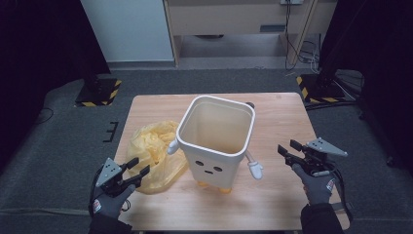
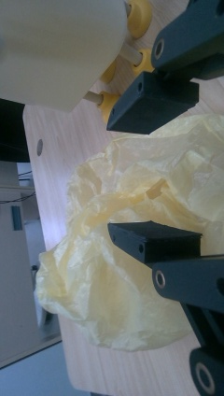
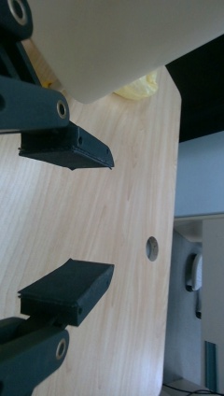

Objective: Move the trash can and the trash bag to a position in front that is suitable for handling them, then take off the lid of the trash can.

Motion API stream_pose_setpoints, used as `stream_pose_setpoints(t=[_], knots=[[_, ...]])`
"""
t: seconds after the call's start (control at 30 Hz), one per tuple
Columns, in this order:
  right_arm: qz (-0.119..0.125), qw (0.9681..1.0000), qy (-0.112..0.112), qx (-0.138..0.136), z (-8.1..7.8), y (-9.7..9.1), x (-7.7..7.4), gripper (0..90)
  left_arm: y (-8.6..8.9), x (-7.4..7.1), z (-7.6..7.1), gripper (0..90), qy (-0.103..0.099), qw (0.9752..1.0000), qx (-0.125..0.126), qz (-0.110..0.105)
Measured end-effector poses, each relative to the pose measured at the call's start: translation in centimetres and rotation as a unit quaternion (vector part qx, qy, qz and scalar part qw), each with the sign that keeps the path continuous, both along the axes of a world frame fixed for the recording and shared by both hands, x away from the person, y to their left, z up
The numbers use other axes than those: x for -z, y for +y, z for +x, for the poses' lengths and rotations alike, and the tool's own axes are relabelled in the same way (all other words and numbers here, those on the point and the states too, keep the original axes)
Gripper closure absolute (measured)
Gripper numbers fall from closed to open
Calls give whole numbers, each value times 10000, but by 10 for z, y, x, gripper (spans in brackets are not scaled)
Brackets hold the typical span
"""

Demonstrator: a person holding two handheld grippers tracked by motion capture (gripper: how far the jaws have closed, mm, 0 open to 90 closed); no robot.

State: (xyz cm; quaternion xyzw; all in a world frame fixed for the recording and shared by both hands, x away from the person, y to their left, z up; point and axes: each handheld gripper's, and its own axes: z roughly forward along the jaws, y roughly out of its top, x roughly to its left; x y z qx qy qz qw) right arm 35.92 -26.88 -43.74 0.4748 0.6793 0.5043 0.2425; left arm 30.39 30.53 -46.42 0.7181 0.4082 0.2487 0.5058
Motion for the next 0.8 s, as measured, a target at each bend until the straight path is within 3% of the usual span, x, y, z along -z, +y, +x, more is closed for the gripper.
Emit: stream_pose_setpoints(t=[0.17, 0.47, 0.8], knots=[[89, 9999, -106, 35, 1, 1, -7, 416, 1, 3, 2, 418, 196, 9997, -115, -48], [329, 9987, -373, 91, 4, 1, -28, 400, 5, 5, 4, 360, 233, 9992, -298, -146], [417, 9975, -570, 20, 14, 9, -56, 389, 5, 5, 4, 335, 231, 9991, -336, -149]])
